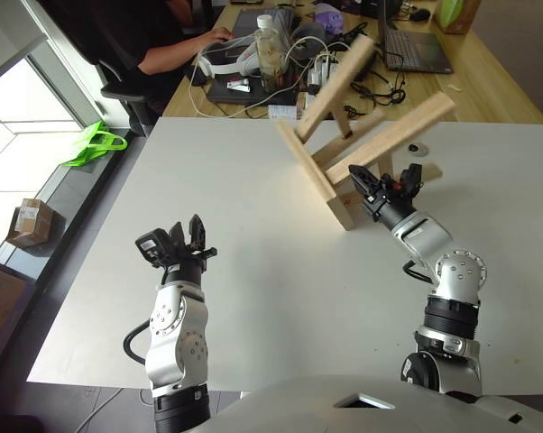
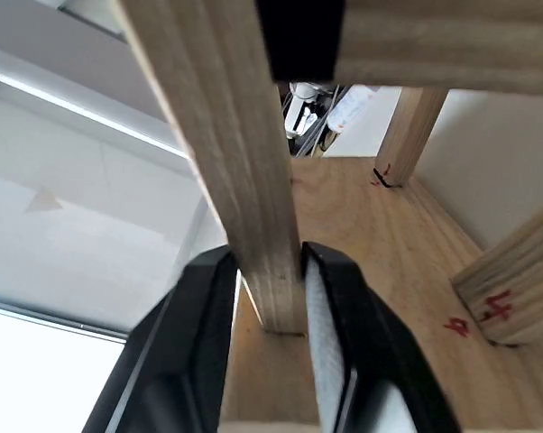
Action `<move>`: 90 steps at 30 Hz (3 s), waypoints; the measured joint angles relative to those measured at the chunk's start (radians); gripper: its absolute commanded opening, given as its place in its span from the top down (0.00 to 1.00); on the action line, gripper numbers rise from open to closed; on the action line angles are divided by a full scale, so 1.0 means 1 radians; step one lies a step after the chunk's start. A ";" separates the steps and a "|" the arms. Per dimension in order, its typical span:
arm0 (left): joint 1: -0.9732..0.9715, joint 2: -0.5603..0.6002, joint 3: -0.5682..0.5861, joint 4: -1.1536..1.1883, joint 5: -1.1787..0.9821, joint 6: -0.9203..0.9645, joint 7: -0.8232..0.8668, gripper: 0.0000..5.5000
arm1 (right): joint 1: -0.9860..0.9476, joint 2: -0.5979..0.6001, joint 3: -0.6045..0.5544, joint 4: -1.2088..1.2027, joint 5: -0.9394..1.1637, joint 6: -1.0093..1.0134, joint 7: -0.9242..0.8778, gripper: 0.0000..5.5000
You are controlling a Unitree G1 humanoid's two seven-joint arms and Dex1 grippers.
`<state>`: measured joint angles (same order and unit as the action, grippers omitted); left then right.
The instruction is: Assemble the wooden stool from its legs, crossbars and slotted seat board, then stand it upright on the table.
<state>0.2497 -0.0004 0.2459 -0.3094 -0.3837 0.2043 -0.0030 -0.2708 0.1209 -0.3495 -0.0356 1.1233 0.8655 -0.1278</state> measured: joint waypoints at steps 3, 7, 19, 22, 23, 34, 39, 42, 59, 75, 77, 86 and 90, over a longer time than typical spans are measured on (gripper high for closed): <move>0.000 -0.001 0.002 0.000 0.000 0.000 0.001 0.63 | -0.017 0.013 -0.025 0.026 0.052 -0.016 -0.063 0.83; 0.000 -0.001 0.004 0.000 0.001 0.000 0.000 0.63 | -0.022 0.014 -0.025 0.041 0.092 -0.070 -0.106 0.74; 0.004 0.001 -0.021 -0.002 0.040 0.000 -0.005 0.63 | 0.189 -0.136 0.121 -0.290 -0.020 -0.056 -0.109 0.48; 0.016 -0.003 -0.041 -0.008 0.059 -0.004 -0.006 0.63 | 0.203 -0.210 0.155 -0.338 -0.071 -0.038 -0.058 0.43; 0.027 -0.008 -0.043 -0.012 0.062 -0.010 -0.003 0.63 | 0.204 -0.214 0.156 -0.336 -0.062 -0.024 -0.049 0.41; 0.040 -0.009 -0.062 -0.018 0.082 -0.026 -0.002 0.63 | 0.255 -0.641 0.532 -0.468 -0.664 -0.277 0.218 0.21; 0.040 -0.009 -0.061 -0.018 0.081 -0.027 -0.002 0.63 | 0.249 -0.814 0.693 -0.446 -1.159 -0.576 0.215 0.21; 0.040 -0.009 -0.062 -0.018 0.081 -0.031 -0.002 0.63 | 0.219 -0.880 0.756 -0.425 -1.464 -0.728 0.146 0.21; 0.024 -0.011 -0.070 0.010 0.097 -0.045 -0.002 0.63 | 0.019 -0.849 0.886 -0.047 -2.289 -0.960 0.056 0.21; 0.009 -0.012 -0.072 0.010 0.098 -0.045 -0.001 0.63 | 0.007 -0.555 0.760 0.048 -1.888 -0.904 0.277 0.61; 0.009 -0.012 -0.072 0.010 0.098 -0.045 -0.001 0.63 | 0.008 -0.553 0.754 0.037 -1.886 -0.892 0.303 0.61; 0.000 -0.011 -0.069 0.011 0.098 -0.045 -0.001 0.63 | 0.027 -0.519 0.695 -0.011 -1.842 -0.885 0.354 0.61; -0.002 -0.011 -0.066 0.011 0.098 -0.045 -0.001 0.63 | 0.018 -0.480 0.637 -0.034 -1.768 -0.883 0.354 0.61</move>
<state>0.2474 -0.0113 0.1800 -0.2980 -0.2861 0.1591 -0.0041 -0.2528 -0.3590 0.2875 -0.0697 -0.6443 -0.0174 0.2258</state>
